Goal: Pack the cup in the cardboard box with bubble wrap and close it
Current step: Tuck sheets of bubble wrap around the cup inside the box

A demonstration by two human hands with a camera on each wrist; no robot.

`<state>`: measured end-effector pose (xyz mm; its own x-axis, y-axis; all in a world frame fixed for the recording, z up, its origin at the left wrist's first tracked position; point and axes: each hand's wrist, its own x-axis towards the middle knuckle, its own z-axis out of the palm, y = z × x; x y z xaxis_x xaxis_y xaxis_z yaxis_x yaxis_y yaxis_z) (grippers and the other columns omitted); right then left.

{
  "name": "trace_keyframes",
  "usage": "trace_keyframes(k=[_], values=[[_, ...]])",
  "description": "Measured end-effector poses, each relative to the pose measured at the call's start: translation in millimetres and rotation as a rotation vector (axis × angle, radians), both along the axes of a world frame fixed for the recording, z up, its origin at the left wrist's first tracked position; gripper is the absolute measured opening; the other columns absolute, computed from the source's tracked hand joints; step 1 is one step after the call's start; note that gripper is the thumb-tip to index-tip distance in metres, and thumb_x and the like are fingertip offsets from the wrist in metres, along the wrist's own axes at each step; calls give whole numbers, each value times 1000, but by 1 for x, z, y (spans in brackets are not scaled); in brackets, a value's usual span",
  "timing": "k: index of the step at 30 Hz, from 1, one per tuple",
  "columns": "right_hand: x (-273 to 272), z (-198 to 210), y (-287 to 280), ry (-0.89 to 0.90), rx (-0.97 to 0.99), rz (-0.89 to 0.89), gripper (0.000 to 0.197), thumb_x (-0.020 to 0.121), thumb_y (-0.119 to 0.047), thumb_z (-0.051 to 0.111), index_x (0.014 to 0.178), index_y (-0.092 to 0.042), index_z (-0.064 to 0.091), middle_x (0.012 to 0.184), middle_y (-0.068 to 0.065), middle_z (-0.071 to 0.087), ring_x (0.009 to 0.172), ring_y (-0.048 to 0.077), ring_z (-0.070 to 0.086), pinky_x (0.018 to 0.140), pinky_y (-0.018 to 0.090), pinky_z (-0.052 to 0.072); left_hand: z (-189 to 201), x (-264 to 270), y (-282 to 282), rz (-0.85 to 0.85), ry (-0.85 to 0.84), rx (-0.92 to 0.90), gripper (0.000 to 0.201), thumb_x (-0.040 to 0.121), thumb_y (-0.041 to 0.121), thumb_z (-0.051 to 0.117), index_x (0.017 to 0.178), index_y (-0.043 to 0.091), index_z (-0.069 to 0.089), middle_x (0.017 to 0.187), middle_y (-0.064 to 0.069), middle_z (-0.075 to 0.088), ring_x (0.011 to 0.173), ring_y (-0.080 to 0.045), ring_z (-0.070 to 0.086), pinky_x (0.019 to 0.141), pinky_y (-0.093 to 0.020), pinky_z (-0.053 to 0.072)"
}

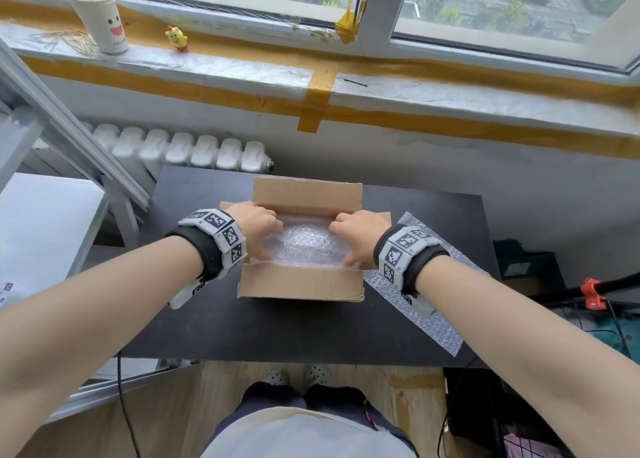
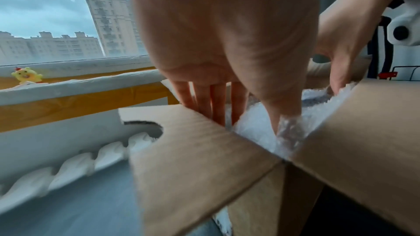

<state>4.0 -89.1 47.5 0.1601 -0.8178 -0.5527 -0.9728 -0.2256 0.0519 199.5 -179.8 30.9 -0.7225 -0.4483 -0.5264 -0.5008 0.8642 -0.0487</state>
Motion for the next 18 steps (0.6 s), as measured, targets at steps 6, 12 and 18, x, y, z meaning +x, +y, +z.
trace_keyframes(k=[6,12,18], values=[[5,-17,2,95,-30,52,51,79,-24,71,120,-8,45,122,8,50,103,26,58,90,32,42,-14,-12,7,-11,-81,-104,57,77,31,72,121,15,40,109,-4,55,94,-24,64,85,-34,45],[2,-24,-2,59,-37,22,56,75,-18,74,120,-7,44,122,9,48,104,29,58,90,35,44,-13,-15,6,0,-87,-81,52,79,23,71,119,11,40,111,-8,54,97,-28,63,84,-38,47],[-9,-19,0,-98,-32,-59,61,70,-24,77,121,-9,47,119,7,48,101,29,58,78,40,52,7,3,-6,-84,-51,-29,41,76,34,69,112,19,58,110,-4,47,79,-19,47,64,-33,43]])
